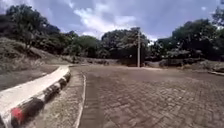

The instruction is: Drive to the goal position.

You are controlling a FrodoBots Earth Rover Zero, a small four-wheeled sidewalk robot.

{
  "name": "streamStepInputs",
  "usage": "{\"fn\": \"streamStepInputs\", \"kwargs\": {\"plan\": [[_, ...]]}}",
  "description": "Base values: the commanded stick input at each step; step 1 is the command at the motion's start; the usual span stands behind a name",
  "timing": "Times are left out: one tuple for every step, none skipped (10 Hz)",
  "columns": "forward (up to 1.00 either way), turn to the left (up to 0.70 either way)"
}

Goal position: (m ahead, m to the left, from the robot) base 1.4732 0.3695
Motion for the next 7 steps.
{"fn": "streamStepInputs", "kwargs": {"plan": [[1.00, 0.26], [1.00, 0.04], [1.00, 0.21], [1.00, 0.03], [1.00, 0.27], [1.00, 0.27], [1.00, 0.24]]}}
